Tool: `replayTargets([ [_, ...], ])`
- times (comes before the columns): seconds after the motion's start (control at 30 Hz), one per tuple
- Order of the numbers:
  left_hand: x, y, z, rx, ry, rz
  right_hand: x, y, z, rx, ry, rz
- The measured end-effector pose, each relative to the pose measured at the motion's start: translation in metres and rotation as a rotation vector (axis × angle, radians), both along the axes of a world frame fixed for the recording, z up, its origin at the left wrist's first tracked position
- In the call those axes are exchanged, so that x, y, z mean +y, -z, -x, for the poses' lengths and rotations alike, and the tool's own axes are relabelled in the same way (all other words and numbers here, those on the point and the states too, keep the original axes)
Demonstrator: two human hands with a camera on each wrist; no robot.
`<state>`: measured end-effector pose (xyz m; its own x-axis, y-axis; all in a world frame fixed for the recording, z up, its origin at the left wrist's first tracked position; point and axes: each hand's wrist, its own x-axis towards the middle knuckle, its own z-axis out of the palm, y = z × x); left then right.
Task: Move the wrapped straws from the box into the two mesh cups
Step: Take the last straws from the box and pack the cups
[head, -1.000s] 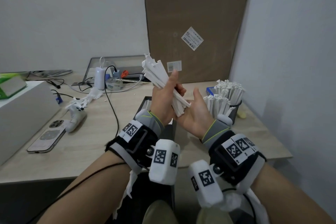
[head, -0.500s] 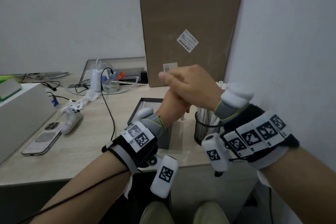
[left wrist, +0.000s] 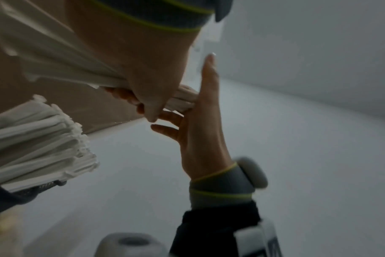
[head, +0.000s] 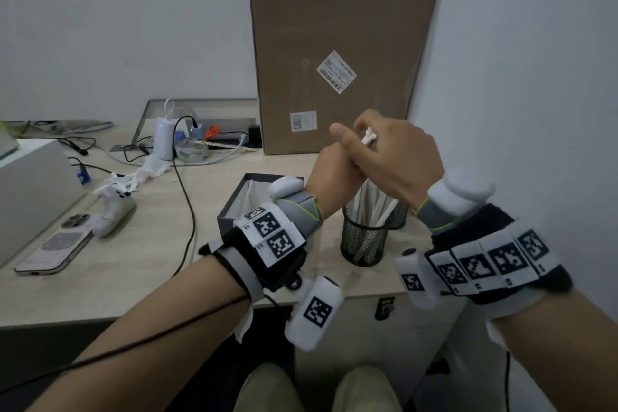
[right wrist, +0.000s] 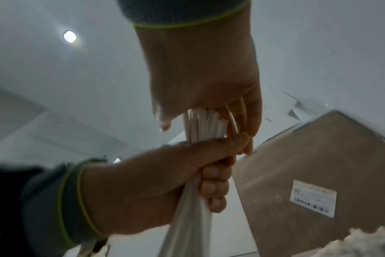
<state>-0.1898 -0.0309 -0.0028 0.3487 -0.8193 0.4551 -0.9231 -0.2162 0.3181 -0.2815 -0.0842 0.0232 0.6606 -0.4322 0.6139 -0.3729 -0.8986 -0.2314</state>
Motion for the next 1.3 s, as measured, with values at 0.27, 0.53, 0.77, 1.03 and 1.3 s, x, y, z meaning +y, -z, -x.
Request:
replayTargets([
  [0.27, -0.022, -0.005, 0.028, 0.217, 0.104, 0.170, -0.030, 0.001, 0.012, -0.248, 0.158, -0.152],
  [0.53, -0.043, 0.007, 0.032, 0.310, 0.139, 0.155, -0.060, 0.007, 0.009, -0.249, -0.001, -0.474],
  [0.77, -0.051, 0.025, 0.023, 0.487, 0.266, 0.148, -0.075, 0.024, 0.001, -0.301, 0.061, -0.256],
  [1.03, -0.041, 0.028, -0.016, 0.674, 0.095, 0.232, -0.107, 0.035, 0.009, -0.315, 0.118, -0.252],
  [1.3, -0.030, 0.053, -0.021, 0.896, -0.074, -0.130, -0.106, 0.056, -0.006, -0.226, 0.084, -0.239],
])
